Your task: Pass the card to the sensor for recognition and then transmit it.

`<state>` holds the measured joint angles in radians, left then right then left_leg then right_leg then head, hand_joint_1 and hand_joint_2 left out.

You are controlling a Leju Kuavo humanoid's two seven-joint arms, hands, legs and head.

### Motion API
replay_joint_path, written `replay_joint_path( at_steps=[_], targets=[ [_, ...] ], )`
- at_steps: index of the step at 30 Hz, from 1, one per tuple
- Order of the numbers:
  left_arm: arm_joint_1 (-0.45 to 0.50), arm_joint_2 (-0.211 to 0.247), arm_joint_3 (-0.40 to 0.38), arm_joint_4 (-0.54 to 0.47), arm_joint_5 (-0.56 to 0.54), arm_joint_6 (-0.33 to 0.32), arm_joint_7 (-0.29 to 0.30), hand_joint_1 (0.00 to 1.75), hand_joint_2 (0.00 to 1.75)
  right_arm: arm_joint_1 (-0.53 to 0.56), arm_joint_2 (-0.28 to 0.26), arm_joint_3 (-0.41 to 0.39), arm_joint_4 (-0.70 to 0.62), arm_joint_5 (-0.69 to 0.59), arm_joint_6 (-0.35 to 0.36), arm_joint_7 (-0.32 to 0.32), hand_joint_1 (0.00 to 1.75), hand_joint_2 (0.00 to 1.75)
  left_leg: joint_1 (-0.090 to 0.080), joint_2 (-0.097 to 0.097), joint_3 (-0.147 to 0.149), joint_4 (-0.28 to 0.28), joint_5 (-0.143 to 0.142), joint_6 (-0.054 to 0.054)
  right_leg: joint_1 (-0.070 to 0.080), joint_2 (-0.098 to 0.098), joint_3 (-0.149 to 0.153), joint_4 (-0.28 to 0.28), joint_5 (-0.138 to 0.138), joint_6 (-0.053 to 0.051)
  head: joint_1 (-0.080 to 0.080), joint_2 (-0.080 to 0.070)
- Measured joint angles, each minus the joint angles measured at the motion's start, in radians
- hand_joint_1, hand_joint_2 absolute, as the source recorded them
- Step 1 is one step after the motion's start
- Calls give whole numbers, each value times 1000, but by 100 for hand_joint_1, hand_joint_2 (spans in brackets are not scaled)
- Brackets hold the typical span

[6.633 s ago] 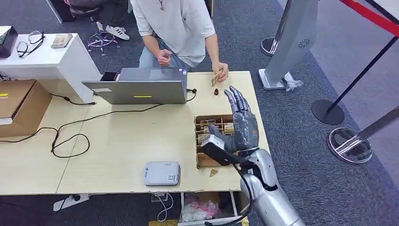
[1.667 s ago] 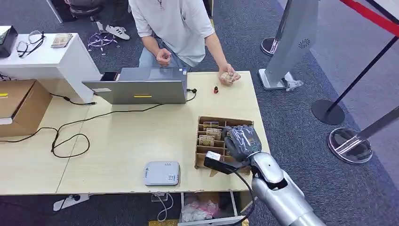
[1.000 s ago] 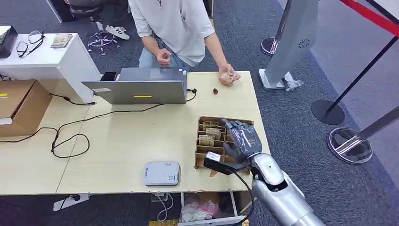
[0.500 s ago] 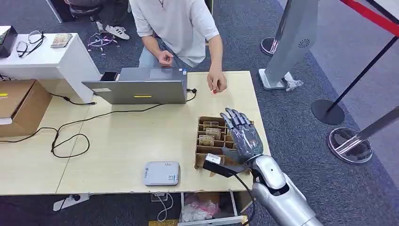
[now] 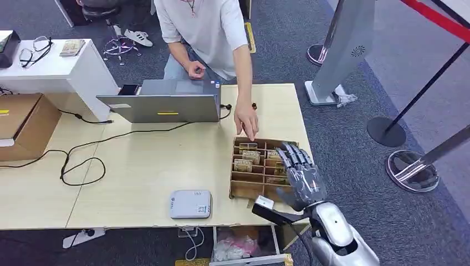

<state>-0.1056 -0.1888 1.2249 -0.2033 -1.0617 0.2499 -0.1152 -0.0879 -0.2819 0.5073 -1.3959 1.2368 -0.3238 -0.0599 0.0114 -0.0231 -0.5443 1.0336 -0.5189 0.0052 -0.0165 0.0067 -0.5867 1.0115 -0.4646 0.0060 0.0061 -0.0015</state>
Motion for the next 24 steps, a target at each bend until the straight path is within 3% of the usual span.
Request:
replay_joint_path(
  at_steps=[24],
  targets=[
    [-1,-5,0,0,-3,-1,-3,0,0,-17,-13,-34,-29,-10,46,-35,0,175,0,0,0,0,0,0,0,0,0,0,0,0,0,0]
  ],
)
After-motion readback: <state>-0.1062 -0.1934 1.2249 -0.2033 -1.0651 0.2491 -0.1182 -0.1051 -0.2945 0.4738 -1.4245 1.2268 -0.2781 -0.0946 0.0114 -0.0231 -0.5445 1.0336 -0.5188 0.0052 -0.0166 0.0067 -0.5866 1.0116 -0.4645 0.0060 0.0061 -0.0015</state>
